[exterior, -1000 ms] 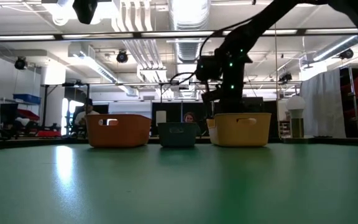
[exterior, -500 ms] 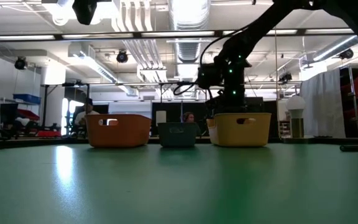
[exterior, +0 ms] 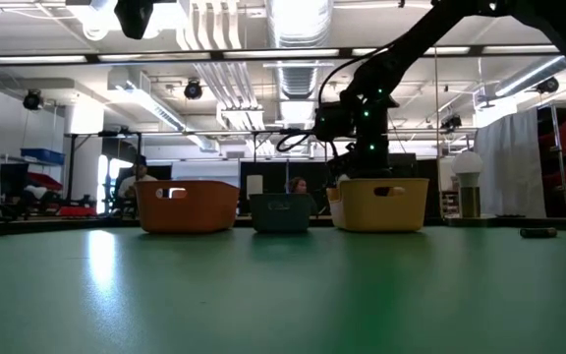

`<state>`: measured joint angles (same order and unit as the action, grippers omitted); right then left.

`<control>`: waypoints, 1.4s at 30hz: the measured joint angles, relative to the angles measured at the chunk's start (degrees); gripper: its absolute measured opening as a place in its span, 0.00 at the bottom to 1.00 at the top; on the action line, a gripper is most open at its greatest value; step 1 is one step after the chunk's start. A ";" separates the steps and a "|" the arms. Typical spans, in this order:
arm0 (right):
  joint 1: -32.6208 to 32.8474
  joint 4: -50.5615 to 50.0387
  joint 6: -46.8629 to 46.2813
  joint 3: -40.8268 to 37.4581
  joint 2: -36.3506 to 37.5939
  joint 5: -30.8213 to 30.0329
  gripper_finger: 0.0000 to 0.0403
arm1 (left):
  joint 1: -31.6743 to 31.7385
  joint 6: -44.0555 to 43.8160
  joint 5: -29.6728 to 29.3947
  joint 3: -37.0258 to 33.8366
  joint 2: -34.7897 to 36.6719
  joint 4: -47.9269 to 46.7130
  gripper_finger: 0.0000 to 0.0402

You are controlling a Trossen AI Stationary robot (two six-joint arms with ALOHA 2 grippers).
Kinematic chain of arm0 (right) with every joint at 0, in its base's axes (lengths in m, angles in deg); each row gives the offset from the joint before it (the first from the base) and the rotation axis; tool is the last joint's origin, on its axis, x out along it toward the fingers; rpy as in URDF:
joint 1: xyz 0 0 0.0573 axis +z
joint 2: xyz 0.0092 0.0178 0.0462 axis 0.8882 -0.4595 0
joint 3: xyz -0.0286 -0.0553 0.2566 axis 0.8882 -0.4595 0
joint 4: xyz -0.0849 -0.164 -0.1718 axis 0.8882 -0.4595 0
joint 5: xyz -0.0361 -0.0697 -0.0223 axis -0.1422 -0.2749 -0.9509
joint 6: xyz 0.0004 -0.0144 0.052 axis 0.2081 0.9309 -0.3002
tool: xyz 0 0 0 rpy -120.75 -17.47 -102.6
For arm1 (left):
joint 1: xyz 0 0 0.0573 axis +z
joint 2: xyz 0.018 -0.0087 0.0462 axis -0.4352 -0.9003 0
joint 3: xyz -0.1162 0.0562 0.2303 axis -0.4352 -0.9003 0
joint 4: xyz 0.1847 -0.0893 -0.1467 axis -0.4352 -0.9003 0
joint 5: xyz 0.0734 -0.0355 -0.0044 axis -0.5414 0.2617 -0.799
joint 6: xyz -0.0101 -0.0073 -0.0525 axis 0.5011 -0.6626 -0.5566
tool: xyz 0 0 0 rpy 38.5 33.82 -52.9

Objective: Sort batteries
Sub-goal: Put the large black battery into the yellow bin, then put the small black battery into the blue bin

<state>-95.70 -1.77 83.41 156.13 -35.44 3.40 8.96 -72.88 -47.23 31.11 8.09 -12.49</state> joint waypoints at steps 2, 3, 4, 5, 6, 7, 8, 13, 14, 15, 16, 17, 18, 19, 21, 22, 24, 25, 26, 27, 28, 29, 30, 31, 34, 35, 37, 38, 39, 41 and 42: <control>0.00 -0.49 -0.07 0.11 0.00 0.00 0.24 | 0.00 -0.04 0.00 0.00 0.01 0.00 0.20; 0.01 -1.17 -0.07 0.36 0.00 0.00 0.24 | 0.00 -0.10 0.00 0.00 0.00 0.00 0.20; 0.06 -1.97 -0.07 0.85 0.00 0.00 0.25 | 0.00 -0.31 0.00 0.00 0.01 0.00 0.20; 0.13 -2.96 -0.07 1.53 0.01 0.00 0.25 | 0.00 -0.57 0.00 0.00 0.01 0.00 0.20; 0.15 -4.46 -0.07 2.41 0.09 0.00 0.26 | 0.00 -0.70 0.00 0.00 0.01 0.00 0.20; 0.18 -6.50 -0.09 3.35 0.28 0.00 0.27 | 0.00 -0.80 0.00 0.00 0.05 0.00 0.20; 0.34 -8.64 -0.12 4.41 0.47 0.00 0.27 | 0.00 -0.96 0.00 0.00 0.07 0.00 0.20; 1.57 -18.44 -1.39 9.83 4.52 0.02 0.32 | 0.00 -1.11 0.00 0.00 0.21 0.04 0.20; 2.10 -19.44 -2.64 10.65 6.03 0.09 0.34 | 0.00 -1.11 0.00 0.00 0.21 0.04 0.20; 2.75 -20.01 -4.20 11.10 7.82 0.39 0.35 | 0.00 -1.09 0.00 0.00 0.21 0.02 0.20; 3.63 -20.23 -5.89 11.27 9.71 1.05 0.36 | 0.00 -1.09 0.02 0.00 0.21 0.04 0.20; 4.65 -20.07 -7.36 11.32 11.98 2.56 0.37 | 0.00 -1.10 0.01 0.00 0.21 0.04 0.20; 5.86 -19.71 -8.74 11.21 14.23 4.60 0.38 | 0.00 -1.09 0.01 0.00 0.21 0.03 0.20; 7.32 -19.31 -10.18 10.92 16.56 6.45 0.39 | 0.00 -1.00 0.00 0.00 0.21 0.02 0.20; 11.02 -19.30 -13.03 10.16 21.01 8.20 0.40 | 0.00 -0.22 0.02 0.00 0.21 0.02 0.20; 12.96 -19.45 -14.22 9.71 22.79 8.13 0.40 | 0.00 0.23 0.02 0.00 0.21 0.02 0.20; 16.92 -19.58 -17.09 8.42 26.20 8.24 0.40 | 0.00 1.30 0.02 0.00 0.21 0.04 0.20; 18.87 -19.55 -19.02 7.51 27.70 8.18 0.40 | 0.00 1.89 0.02 0.00 0.21 0.08 0.20; 20.84 -19.51 -21.22 6.42 29.23 8.17 0.39 | 0.00 2.43 0.00 0.00 0.21 0.11 0.20; 22.78 -19.71 -23.29 5.09 30.73 8.13 0.38 | 0.01 3.01 0.00 0.00 0.21 0.12 0.20; 24.79 -19.91 -25.25 3.54 32.14 8.14 0.37 | 0.02 3.64 0.00 0.00 0.21 0.19 0.20; 26.83 -20.16 -26.95 1.73 33.49 8.13 0.36 | 0.02 4.14 0.00 0.00 0.21 0.43 0.20; 29.02 -20.37 -28.42 -0.28 34.63 8.11 0.36 | 0.02 4.40 0.00 0.00 0.21 0.76 0.20; 31.06 -20.29 -30.02 -2.51 35.78 8.12 0.35 | 0.04 4.48 0.00 0.00 0.21 1.06 0.20; 36.52 -20.26 -35.85 -9.47 38.67 8.09 0.33 | 0.07 4.48 0.00 0.00 0.09 2.12 0.20; 38.02 -20.29 -37.44 -11.87 39.46 7.90 0.33 | 0.07 4.45 0.00 0.00 -0.03 2.77 0.20; 40.23 -20.48 -39.59 -16.78 40.31 7.68 0.33 | 0.07 3.95 0.00 0.00 -0.59 4.07 0.20; 41.09 -20.63 -40.95 -19.06 40.50 7.69 0.33 | 0.07 3.83 0.02 0.00 -0.94 4.76 0.20; 41.71 -21.29 -43.41 -21.02 40.52 7.92 0.33 | 0.07 3.72 0.01 0.00 -1.39 5.45 0.20; 42.27 -21.82 -49.68 -23.98 40.53 8.45 0.34 | 0.07 2.18 0.02 0.00 -2.70 7.37 0.20; 42.71 -21.24 -52.17 -24.92 40.85 8.85 0.34 | 0.07 1.15 0.02 0.00 -3.62 8.06 0.20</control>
<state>-52.99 -23.01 31.24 131.21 5.41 12.26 9.02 -71.73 -47.21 31.11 4.47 -4.43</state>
